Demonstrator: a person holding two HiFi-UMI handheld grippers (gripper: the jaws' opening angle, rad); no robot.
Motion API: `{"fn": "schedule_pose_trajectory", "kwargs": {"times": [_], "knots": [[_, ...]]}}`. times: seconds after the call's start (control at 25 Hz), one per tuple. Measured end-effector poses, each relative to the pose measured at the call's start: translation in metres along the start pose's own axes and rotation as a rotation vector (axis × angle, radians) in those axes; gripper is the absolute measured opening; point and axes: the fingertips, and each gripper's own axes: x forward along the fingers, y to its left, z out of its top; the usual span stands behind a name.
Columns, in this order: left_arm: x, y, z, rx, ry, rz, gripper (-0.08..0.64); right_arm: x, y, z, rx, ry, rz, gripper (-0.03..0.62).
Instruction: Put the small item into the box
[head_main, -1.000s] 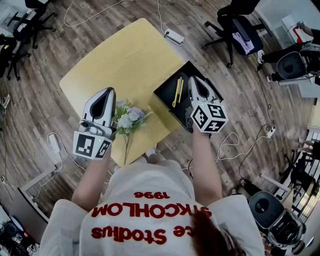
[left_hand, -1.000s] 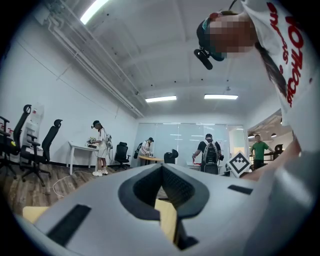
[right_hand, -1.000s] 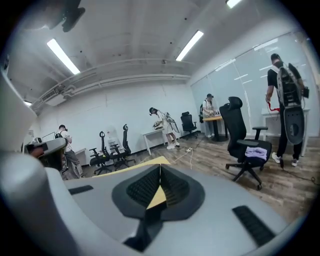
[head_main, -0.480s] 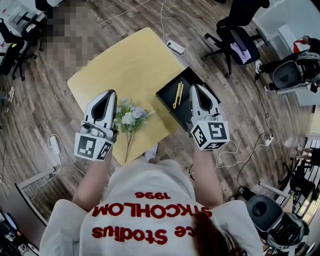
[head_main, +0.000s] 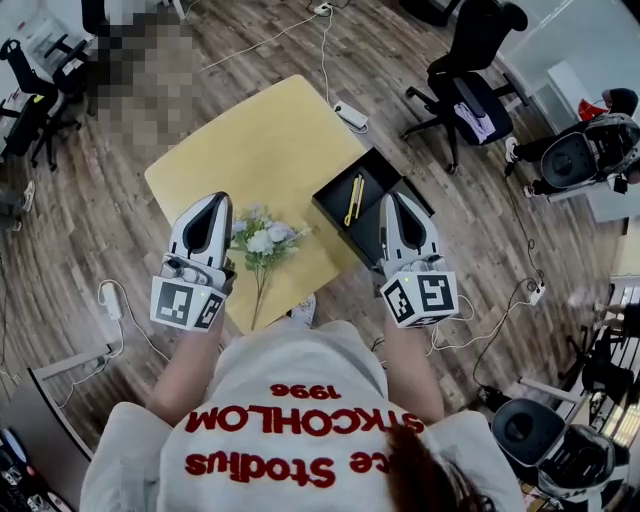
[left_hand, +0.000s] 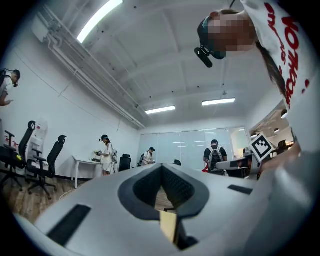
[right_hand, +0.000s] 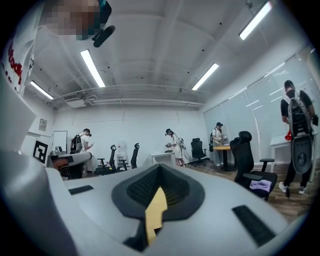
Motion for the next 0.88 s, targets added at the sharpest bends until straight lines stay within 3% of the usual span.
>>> {"fn": "schedule_pose_trajectory", "kwargs": {"times": [0.52, 0.88], "knots": [[-0.01, -0.003, 0.023, 0.006, -0.015, -0.003, 0.002, -0.023, 0.014, 0.027, -0.026, -0.044, -0.008, 0.003], [-0.007, -0.008, 0.011, -0.006, -0.015, -0.001, 0.002, -0.034, 0.001, 0.022, -0.019, -0.043, -0.035, 0.003]]}}
